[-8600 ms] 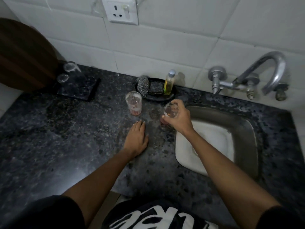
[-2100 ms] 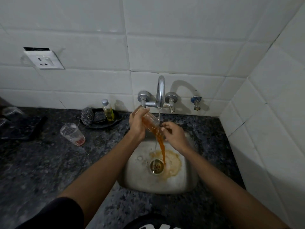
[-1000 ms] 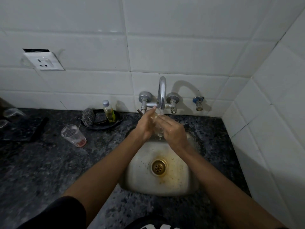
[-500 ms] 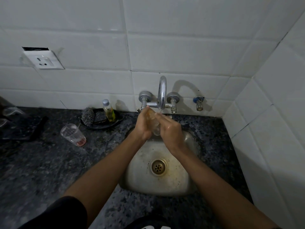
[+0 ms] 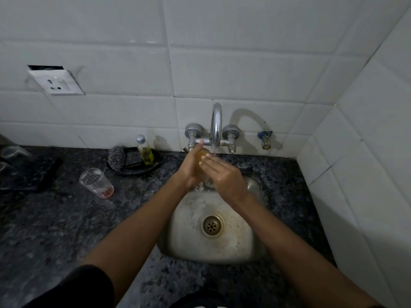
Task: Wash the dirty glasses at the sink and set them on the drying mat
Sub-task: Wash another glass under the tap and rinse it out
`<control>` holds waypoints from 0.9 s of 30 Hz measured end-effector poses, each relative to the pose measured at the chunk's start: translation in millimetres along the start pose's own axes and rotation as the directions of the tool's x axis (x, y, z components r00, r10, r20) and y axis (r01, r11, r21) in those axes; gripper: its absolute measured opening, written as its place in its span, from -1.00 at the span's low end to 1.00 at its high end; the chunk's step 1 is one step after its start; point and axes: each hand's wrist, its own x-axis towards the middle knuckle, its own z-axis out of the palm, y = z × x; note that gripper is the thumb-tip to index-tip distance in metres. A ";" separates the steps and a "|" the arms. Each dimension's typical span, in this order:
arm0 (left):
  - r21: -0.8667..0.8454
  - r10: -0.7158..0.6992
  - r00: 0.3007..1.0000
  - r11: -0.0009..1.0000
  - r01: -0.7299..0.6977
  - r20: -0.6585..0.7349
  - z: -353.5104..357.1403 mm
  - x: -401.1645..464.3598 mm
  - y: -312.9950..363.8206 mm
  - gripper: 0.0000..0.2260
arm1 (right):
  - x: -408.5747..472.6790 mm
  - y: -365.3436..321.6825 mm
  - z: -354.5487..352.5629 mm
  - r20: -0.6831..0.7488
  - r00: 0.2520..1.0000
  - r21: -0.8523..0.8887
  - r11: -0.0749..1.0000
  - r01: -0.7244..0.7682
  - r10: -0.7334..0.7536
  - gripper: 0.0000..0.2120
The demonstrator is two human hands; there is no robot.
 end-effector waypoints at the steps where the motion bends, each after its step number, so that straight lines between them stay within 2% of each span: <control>1: 0.027 0.006 1.000 1.000 -0.006 -0.021 -1.8 2.3 0.1 -0.55 | 0.1 -0.4 1.3 -0.015 0.995 0.046 0.994 -0.096 0.096 -0.69; 3: -0.014 0.032 0.998 0.999 -0.033 -0.047 -6.4 6.4 -2.9 -0.63 | 4.1 -5.0 3.4 -0.032 0.950 0.146 0.942 -0.302 0.310 -0.72; 4: -0.062 0.037 0.997 0.997 -0.041 -0.063 -7.6 8.2 -6.0 -0.65 | 6.7 -7.1 4.3 -0.022 0.945 0.150 0.936 -0.320 0.326 -0.72; 6: -0.122 0.030 0.999 0.992 -0.035 -0.043 -7.0 9.7 -9.7 -0.58 | 6.1 -7.6 5.7 0.022 0.984 0.067 0.982 -0.179 0.178 -0.68; 8: -0.082 0.029 1.000 0.996 -0.029 -0.001 -5.0 8.7 -10.0 -0.52 | 2.9 -3.2 4.2 0.040 0.999 -0.014 1.000 0.007 -0.007 -0.67; 9: -0.050 0.028 0.999 0.998 -0.027 0.024 -4.8 7.8 -8.3 -0.54 | 1.4 -1.4 3.6 0.034 0.999 -0.032 0.999 0.038 -0.037 -0.68; 10: -0.039 0.026 0.999 0.999 -0.025 0.024 -5.1 7.9 -7.5 -0.56 | 0.2 -2.1 3.3 0.016 1.000 -0.030 0.999 0.016 -0.015 -0.68; 12: -0.069 0.042 0.999 0.997 -0.042 0.001 -4.1 5.2 -5.8 -0.60 | 2.2 -8.9 4.1 -0.015 0.987 0.061 0.985 -0.158 0.160 -0.63; 14: -0.149 0.071 0.997 0.987 -0.067 0.025 -3.3 2.1 -8.9 -0.61 | 10.5 -16.0 1.4 -0.032 0.933 0.182 0.920 -0.346 0.357 -0.62; 15: -0.178 0.081 0.996 0.981 -0.072 0.042 -2.1 -0.2 -9.5 -0.59 | 13.5 -17.7 -1.4 -0.037 0.918 0.205 0.902 -0.380 0.395 -0.65; 17: -0.160 0.093 0.991 0.984 -0.076 0.097 -0.3 -1.8 -8.6 -0.56 | 15.3 -16.6 -5.9 -0.034 0.952 0.151 0.943 -0.295 0.304 -0.67; 19: -0.035 0.097 0.989 0.995 -0.093 0.114 -1.4 -0.1 -3.9 -0.57 | 11.2 -10.3 -9.4 -0.028 0.986 0.073 0.984 -0.164 0.166 -0.66; 20: 0.013 0.096 0.990 0.995 -0.098 0.104 -3.2 1.4 -1.7 -0.61 | 8.8 -6.5 -9.0 -0.044 0.988 0.058 0.987 -0.147 0.150 -0.64; 21: 0.026 0.104 0.991 0.994 -0.107 0.084 -5.8 3.1 -0.3 -0.65 | 7.3 -5.1 -8.4 -0.062 0.979 0.083 0.979 -0.188 0.193 -0.62; 22: 0.010 0.125 0.990 0.992 -0.126 0.068 -8.5 5.1 0.0 -0.68 | 8.4 -6.4 -8.5 -0.077 0.951 0.149 0.947 -0.285 0.298 -0.64; 24: -0.079 0.142 0.987 0.988 -0.136 0.076 -7.8 6.3 -1.9 -0.67 | 14.3 -10.7 -9.0 -0.085 0.862 0.277 0.843 -0.461 0.500 -0.69; 25: -0.123 0.128 0.988 0.985 -0.117 0.082 -5.6 6.8 -3.8 -0.65 | 16.4 -10.9 -9.0 -0.089 0.859 0.275 0.842 -0.465 0.504 -0.69; 27: -0.084 0.082 0.993 0.994 -0.075 0.084 -2.4 7.4 -4.8 -0.60 | 16.3 -10.0 -7.6 -0.084 0.938 0.150 0.934 -0.323 0.337 -0.66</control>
